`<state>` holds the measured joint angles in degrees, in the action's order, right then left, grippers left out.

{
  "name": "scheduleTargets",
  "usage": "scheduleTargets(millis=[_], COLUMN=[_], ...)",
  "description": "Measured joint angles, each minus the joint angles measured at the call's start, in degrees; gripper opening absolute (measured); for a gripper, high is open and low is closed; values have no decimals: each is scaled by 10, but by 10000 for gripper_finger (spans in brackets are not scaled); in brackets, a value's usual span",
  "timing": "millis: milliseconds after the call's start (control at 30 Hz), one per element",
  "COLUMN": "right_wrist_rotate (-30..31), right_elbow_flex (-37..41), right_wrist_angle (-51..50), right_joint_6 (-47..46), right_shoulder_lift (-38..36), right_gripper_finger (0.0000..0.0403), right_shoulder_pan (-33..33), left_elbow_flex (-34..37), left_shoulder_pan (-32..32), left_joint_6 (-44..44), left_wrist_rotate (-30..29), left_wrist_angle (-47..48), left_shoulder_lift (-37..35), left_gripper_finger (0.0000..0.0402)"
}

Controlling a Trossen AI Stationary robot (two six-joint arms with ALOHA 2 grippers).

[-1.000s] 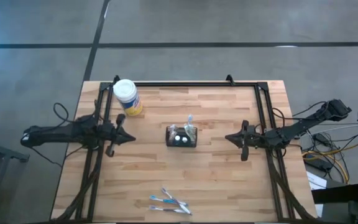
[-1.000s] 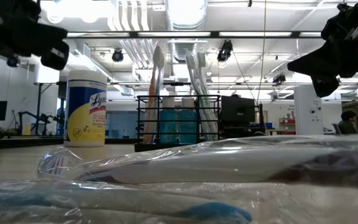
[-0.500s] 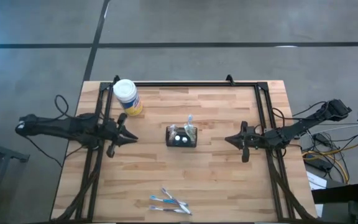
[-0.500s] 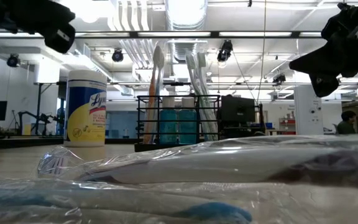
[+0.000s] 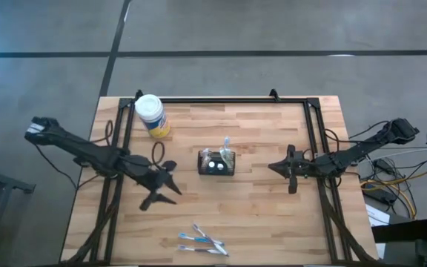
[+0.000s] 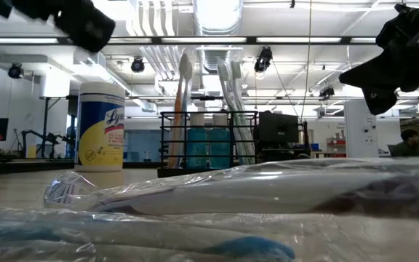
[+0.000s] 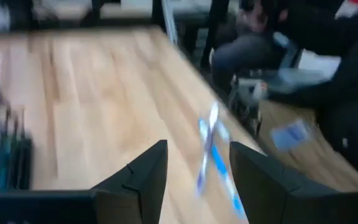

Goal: Pick & Place toothbrushing station
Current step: Put the top purple toothbrush into the wire organizer

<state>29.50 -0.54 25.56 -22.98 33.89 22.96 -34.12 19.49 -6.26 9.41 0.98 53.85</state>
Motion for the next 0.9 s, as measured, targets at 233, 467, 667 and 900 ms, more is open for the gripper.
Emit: scheduleTargets(millis=[233,467,667,900], right_wrist_rotate=[0,5,6,6], right_elbow_flex=[0,0,0,0], right_wrist_angle=[0,-1,-1,-1], right_joint_6=[-4,-7,-20,-30], right_shoulder_lift=[0,2,3,3], right_gripper_finger=[8,8,8,8], right_shoulder_pan=[0,0,0,0], left_elbow_flex=[-98,-213,-281,-295], left_shoulder_pan=[38,72,80,81], left_joint_6=[-14,-9,15,51], left_wrist_rotate=[-38,-13,28,25], left_wrist_angle=[-1,-8,7,66], left_shoulder_lift=[156,309,399,458], left_gripper_finger=[179,179,179,179])
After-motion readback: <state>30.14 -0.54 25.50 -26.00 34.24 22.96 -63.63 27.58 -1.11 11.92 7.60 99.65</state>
